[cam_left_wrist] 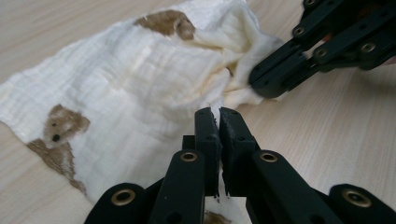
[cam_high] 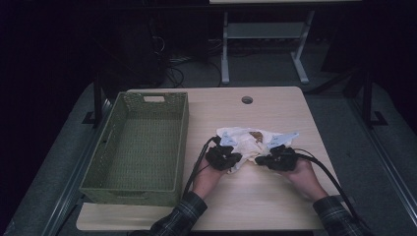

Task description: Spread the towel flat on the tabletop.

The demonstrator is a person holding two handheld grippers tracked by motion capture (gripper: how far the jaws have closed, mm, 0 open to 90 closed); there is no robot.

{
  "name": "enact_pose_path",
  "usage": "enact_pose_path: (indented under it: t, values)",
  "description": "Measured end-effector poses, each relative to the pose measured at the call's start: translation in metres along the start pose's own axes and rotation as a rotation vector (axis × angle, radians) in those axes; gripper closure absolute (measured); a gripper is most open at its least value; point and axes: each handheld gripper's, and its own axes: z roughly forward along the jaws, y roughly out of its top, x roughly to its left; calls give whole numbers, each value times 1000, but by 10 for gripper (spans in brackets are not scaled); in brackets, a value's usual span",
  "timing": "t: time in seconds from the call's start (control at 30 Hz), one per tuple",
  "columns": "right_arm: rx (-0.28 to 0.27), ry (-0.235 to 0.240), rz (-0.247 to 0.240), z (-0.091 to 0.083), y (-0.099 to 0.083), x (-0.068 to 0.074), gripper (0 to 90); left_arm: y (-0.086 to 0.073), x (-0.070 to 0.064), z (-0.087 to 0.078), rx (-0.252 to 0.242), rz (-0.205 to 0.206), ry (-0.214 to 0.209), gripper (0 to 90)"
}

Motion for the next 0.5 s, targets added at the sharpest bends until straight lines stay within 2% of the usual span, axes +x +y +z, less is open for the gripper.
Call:
enact_pose_path:
  t: [0.17, 0.33, 0.37, 0.47, 0.5]
  values:
    - [-35, -8, 38, -25, -10, -9, 871, 2, 2, -7, -23, -5, 13, 860]
    - [-58, -34, 65, -50, -21, -23, 870, 1, 6, -9, -16, -17, 37, 860]
    - [-77, -42, 85, -59, -26, -27, 870, 1, 7, -9, -16, -18, 38, 860]
    - [-84, -56, 96, -65, -32, -33, 870, 1, 8, -9, -17, -21, 43, 860]
    - [-94, -66, 120, -72, -38, -39, 869, 0, 8, -9, -14, -27, 49, 860]
